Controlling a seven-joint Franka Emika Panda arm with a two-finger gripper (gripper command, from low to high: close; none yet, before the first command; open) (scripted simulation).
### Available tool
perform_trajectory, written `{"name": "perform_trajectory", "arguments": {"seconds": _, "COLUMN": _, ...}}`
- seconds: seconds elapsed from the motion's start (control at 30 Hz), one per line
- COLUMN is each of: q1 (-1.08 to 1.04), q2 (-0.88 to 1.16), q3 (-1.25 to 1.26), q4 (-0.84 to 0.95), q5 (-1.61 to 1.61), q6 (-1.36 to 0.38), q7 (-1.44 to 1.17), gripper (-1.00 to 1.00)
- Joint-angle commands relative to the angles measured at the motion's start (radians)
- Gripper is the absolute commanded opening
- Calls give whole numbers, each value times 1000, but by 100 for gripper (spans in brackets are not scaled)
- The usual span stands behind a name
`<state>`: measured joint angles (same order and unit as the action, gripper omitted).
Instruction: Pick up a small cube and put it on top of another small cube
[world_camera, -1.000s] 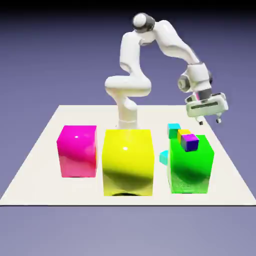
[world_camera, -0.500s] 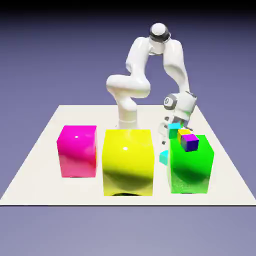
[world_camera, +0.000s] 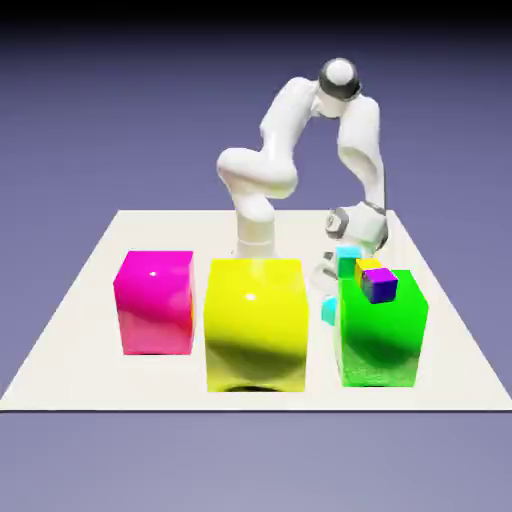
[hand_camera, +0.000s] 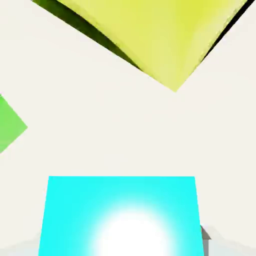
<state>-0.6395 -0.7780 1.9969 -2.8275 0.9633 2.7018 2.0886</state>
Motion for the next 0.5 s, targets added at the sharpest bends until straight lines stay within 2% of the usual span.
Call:
{"name": "perform_trajectory", "arguments": {"seconds": 0.0, "q1": 34, "q2": 3, "q3": -36, "q4": -7, "q5": -25, "q6": -18, "q7": 17, "gripper": -100}}
{"name": "perform_trajectory", "arguments": {"seconds": 0.2, "q1": 205, "q2": 28, "q3": -230, "q4": -38, "q5": -186, "q6": -116, "q7": 89, "gripper": -100}}
{"name": "perform_trajectory", "arguments": {"seconds": 0.47, "q1": 172, "q2": 183, "q3": -374, "q4": 201, "q5": -531, "q6": -244, "q7": -139, "gripper": -100}}
